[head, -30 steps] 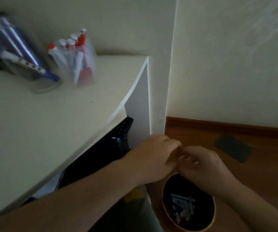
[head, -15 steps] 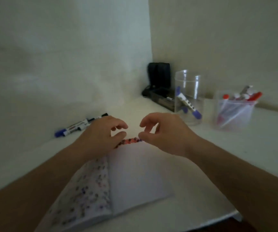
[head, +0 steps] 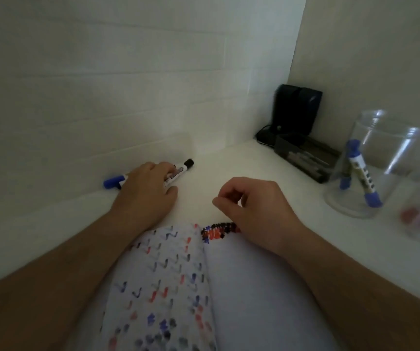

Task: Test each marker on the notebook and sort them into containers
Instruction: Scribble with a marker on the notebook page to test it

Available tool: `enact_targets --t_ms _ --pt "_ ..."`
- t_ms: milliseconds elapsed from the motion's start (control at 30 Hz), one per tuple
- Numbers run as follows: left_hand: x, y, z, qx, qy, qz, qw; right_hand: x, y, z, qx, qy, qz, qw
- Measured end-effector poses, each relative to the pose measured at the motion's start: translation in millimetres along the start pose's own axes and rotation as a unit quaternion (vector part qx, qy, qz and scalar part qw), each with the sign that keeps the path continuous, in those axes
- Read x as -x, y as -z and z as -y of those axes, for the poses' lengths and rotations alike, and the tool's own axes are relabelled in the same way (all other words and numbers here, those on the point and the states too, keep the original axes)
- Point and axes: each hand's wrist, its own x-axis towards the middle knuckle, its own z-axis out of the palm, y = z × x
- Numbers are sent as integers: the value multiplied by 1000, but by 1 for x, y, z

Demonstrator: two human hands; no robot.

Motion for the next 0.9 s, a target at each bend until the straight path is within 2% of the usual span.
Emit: enact_targets --t_ms 100,233,300,467,633,767,833,900 --pt "-4 -3 -3 -40 -11 38 998 0 1 1 -11 -14 10 1000" --pt "-1 -2 -8 -31 -28 56 998 -1 0 -3 -19 -19 13 1000" --pt "2 2 -12 -20 -42 49 998 0 1 -4 -24 -16 11 1000" --pt "7 28 -40 90 -96 -49 990 2 5 -1 -71 -18 -13 997" --pt "26 45 -83 89 -212 -11 973 3 5 -1 -86 19 -11 996" --pt "38 43 -103 81 -311 -38 946 4 4 -4 -89 51 -19 995" --pt "42 41 -107 111 -319 -37 940 6 8 -3 -122 60 -2 991" --pt "43 38 -104 143 -287 -24 947 6 15 -1 -200 53 32 978"
